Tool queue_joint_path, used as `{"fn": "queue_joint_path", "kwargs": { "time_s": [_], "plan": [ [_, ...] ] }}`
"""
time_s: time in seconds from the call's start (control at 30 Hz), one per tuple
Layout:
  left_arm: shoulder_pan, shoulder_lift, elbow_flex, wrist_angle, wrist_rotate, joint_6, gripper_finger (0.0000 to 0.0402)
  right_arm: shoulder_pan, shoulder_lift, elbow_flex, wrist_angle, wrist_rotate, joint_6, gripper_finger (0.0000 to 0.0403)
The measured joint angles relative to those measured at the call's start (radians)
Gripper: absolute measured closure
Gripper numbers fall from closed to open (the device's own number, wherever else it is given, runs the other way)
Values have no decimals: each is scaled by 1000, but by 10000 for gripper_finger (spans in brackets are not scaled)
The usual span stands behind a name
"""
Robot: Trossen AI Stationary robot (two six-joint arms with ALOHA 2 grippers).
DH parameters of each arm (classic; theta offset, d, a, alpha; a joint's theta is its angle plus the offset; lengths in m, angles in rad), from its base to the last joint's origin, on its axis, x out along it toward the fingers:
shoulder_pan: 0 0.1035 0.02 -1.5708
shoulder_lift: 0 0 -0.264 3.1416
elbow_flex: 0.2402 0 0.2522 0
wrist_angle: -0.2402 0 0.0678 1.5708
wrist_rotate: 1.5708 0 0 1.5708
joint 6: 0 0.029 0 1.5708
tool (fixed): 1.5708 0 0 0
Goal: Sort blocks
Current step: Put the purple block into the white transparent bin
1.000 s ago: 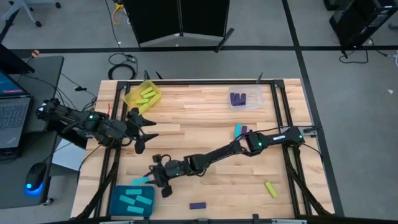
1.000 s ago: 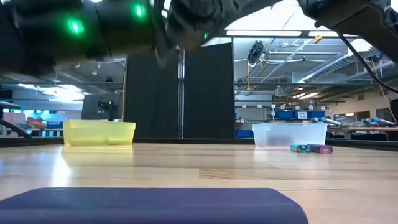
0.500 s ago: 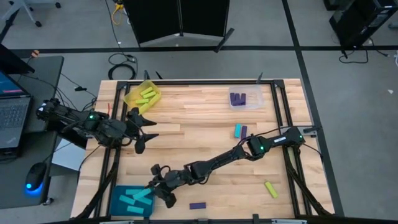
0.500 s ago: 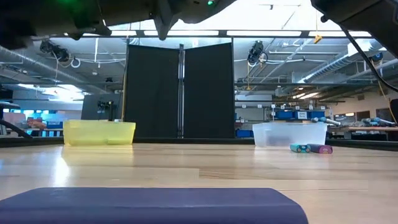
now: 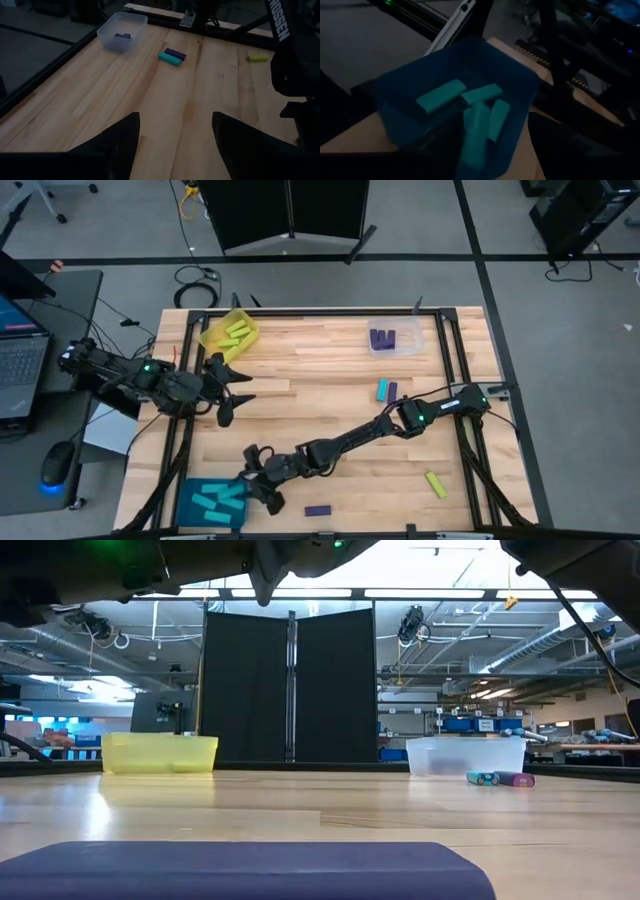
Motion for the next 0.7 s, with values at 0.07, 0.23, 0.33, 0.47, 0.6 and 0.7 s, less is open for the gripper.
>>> {"fn": "queue_joint_path", "kwargs": {
  "time_s": [0.07,0.23,0.33,0.47,0.6,0.7],
  "plan": [
    [0,0,0,0,0,0,145,0,0,0,4,23,-4,164],
    [0,0,0,1,0,0,145,-6,-13,-1,-6,124,-32,163],
    [0,0,0,4,0,-1,145,-11,-43,-1,-12,188,-33,172],
    [0,0,0,11,0,-1,145,-13,-81,1,-21,195,-9,223],
    [0,0,0,13,0,-1,145,-21,-78,-1,-32,132,69,319],
    [0,0,0,14,0,-1,145,-46,-77,-2,-32,24,161,387]
  ]
}}
